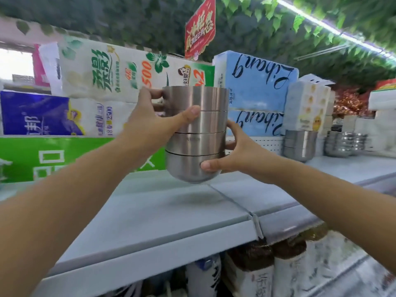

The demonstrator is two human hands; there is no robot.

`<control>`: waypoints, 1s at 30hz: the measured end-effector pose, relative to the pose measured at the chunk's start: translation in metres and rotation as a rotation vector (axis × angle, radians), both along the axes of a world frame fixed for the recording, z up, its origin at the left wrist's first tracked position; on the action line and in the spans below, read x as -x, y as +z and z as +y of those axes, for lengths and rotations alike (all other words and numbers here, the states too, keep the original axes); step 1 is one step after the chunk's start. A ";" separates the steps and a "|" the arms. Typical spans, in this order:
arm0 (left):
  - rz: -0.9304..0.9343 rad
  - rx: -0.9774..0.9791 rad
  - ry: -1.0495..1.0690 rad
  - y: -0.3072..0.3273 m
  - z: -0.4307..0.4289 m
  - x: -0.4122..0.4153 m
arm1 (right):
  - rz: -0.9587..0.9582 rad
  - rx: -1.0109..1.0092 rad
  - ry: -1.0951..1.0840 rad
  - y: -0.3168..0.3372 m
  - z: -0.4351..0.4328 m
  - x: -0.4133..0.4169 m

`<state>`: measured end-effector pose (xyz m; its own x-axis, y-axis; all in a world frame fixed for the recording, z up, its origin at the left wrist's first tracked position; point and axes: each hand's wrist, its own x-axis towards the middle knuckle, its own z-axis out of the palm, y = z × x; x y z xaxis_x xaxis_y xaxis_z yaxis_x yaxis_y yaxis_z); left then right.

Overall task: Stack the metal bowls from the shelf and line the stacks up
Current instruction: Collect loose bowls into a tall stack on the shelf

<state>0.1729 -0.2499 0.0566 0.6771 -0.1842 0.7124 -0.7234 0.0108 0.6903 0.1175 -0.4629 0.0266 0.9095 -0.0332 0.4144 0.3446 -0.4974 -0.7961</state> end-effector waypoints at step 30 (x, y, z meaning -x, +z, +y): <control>-0.210 -1.061 0.480 -0.040 -0.262 -0.127 | 0.199 0.226 -0.040 -0.022 -0.306 -0.136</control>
<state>0.2998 -0.5123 0.0168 0.7261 -0.5096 0.4616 -0.5976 -0.7997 0.0573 0.2531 -0.7692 0.0042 0.9735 0.0017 0.2288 0.1689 -0.6795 -0.7139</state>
